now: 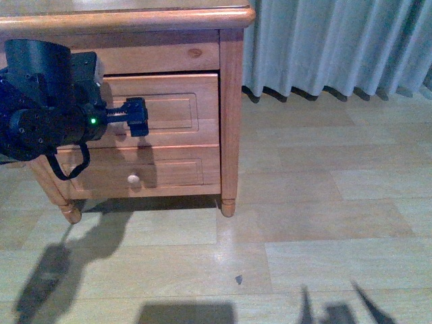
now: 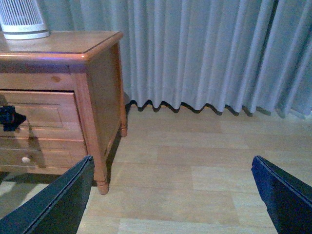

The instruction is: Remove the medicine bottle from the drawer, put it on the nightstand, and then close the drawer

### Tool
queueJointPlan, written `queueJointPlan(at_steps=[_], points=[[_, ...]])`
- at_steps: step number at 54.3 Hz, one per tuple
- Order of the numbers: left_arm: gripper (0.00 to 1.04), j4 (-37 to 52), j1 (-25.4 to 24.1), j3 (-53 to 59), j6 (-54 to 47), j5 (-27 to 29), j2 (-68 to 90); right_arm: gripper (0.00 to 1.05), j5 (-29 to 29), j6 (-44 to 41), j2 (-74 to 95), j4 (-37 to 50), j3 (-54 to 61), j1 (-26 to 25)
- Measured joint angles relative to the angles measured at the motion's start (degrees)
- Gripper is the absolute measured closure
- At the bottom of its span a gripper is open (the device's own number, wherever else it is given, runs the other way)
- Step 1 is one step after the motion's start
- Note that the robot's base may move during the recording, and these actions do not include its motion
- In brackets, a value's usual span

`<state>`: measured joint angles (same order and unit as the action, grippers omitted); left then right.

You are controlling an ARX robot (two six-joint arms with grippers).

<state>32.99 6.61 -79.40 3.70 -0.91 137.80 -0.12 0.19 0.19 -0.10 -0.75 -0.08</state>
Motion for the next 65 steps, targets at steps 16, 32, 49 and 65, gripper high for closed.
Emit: queueJointPlan(at_steps=[16,32,49,65], points=[[0.63,0.52,0.00,-0.26,-0.70,0.68,1.29,0.07,0.00,0.02,0.00,0.00,0.00,0.00],[0.79,5.05,-0.15,4.90,-1.66,-0.15,-0.72,0.07,0.00,0.02,0.00,0.00,0.00,0.00],[0.80,17.90,-0.31,27.26,-2.80,-0.96,-9.18,0.07,0.00,0.02,0.00,0.00,0.00,0.00],[0.80,32.61,-0.11,47.67,-2.51,-1.42,-12.94,0.07,0.00,0.02,0.00,0.00,0.00,0.00]])
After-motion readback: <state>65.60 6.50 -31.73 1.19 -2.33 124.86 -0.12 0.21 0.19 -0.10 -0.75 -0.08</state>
